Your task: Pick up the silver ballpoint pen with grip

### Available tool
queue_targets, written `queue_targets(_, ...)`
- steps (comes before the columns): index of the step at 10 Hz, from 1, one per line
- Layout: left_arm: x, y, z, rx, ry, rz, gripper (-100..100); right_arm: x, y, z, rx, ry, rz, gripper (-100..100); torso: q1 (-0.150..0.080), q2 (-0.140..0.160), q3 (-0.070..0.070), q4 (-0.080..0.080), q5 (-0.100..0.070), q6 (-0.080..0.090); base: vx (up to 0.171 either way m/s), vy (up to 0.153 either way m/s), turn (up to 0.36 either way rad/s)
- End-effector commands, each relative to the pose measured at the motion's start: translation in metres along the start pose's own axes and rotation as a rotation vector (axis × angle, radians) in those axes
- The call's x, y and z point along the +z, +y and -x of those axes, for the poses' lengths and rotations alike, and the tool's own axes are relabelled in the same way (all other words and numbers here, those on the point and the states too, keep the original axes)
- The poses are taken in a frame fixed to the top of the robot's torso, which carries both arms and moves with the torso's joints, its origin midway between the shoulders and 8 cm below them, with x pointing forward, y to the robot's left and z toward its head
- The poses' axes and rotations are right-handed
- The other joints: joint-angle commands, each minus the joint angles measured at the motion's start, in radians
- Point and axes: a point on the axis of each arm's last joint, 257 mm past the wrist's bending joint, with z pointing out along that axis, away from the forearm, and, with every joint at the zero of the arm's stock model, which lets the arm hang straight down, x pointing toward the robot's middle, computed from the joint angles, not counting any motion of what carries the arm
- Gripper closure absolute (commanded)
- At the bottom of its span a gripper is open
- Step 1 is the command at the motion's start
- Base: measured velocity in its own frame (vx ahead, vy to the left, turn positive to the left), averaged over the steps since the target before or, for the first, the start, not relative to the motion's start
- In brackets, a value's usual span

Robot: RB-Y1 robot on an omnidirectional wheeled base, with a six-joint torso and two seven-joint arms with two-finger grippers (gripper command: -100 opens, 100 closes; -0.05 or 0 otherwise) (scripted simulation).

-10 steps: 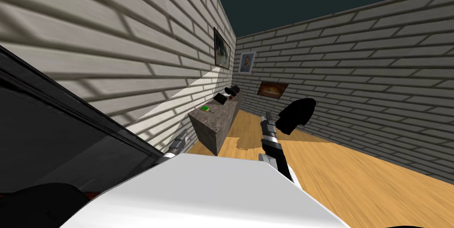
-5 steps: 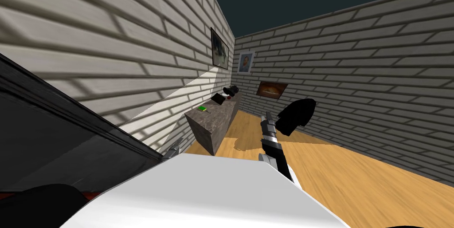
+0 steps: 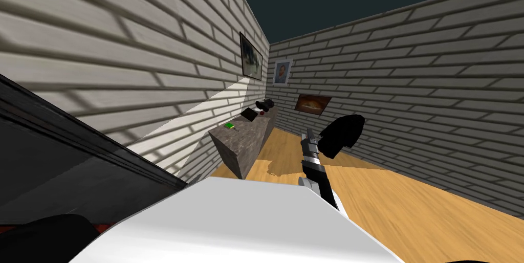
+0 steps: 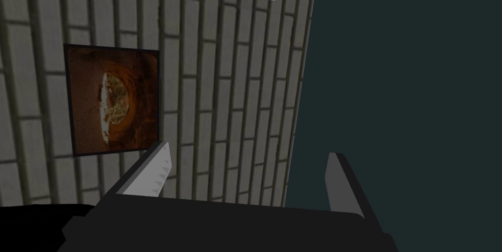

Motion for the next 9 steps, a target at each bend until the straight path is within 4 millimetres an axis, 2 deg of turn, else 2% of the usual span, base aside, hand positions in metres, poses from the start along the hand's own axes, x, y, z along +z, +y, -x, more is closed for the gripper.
queue_targets(1,-0.022,0.047,0.021,-0.001,-0.016,0.120,-100,0.000,0.000,0.000,0.000,0.000,0.000,0,0.000,0.000,0.000,0.000,0.000,0.000,0.118,-0.188,0.027)
queue_targets(2,-0.025,0.053,0.027,0.018,-0.015,0.136,-100,0.000,0.000,0.000,0.000,0.000,0.000,0,-0.003,-0.002,-0.001,0.000,-0.001,0.000,0.086,-0.161,0.031)
queue_targets(3,-0.041,0.080,0.044,0.028,-0.024,0.211,-100,0.000,0.000,0.000,0.000,0.000,0.000,0,-0.002,-0.001,-0.001,0.000,-0.001,0.000,0.091,-0.176,0.005)
queue_targets(4,-0.042,0.083,0.047,0.033,-0.025,0.218,-100,0.000,0.000,0.000,0.000,0.000,0.000,0,-0.003,-0.002,-0.001,0.000,-0.001,0.000,0.069,-0.131,0.021)
queue_targets(6,-0.081,0.135,0.085,0.046,-0.058,0.369,-100,0.000,0.000,0.000,0.000,0.000,0.000,0,0.001,-0.001,-0.001,0.000,0.000,0.000,0.121,-0.118,0.012)
queue_targets(7,-0.080,0.132,0.090,0.069,-0.051,0.371,-100,0.000,0.000,0.000,0.000,0.000,0.000,0,0.001,-0.005,-0.003,-0.001,0.000,0.000,0.154,-0.098,0.008)
queue_targets(8,-0.098,0.148,0.109,0.081,-0.064,0.430,-100,0.000,0.000,0.000,0.000,0.000,0.000,0,0.002,-0.006,-0.003,-0.001,0.000,0.000,0.143,-0.141,-0.004)
queue_targets(9,-0.100,0.150,0.114,0.091,-0.066,0.439,-100,0.000,0.000,0.000,0.000,0.000,0.000,0,0.000,-0.005,-0.003,-0.001,0.000,0.000,0.122,-0.112,0.015)
